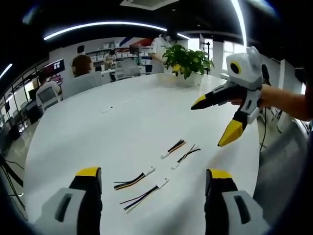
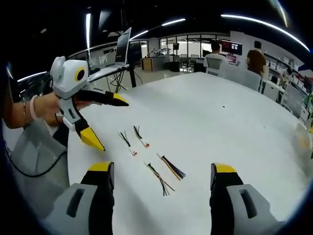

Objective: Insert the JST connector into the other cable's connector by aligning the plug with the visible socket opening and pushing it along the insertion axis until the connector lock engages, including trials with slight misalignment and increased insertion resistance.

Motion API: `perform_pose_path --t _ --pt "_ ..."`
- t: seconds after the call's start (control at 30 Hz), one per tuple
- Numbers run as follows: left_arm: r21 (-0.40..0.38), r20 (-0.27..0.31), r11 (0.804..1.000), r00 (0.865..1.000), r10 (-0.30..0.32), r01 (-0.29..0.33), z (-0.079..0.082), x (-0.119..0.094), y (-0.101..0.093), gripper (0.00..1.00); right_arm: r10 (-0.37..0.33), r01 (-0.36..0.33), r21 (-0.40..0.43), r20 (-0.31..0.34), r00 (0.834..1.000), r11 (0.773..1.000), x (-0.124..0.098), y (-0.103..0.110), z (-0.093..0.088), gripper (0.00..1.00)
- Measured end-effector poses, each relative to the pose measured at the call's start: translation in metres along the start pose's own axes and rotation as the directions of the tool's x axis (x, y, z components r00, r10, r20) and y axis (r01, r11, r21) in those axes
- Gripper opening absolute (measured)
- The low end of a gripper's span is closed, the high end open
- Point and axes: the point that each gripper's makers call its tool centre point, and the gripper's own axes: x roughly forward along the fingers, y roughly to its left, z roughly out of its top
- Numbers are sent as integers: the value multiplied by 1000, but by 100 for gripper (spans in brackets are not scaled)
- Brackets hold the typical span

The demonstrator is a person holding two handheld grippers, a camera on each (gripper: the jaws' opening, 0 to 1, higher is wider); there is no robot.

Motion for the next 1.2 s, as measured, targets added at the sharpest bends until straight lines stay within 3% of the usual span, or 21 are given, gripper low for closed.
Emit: perform_pose_path --t 0.7,1.2 --pt "11 -7 1000 1000 -18 18 -4 14 5 82 17 -18 -11 -13 1000 1000 23 -2 -6 71" --pt "30 -24 999 1000 -10 10 -9 33 25 79 29 -29 -13 19 999 999 45 -14 1 63"
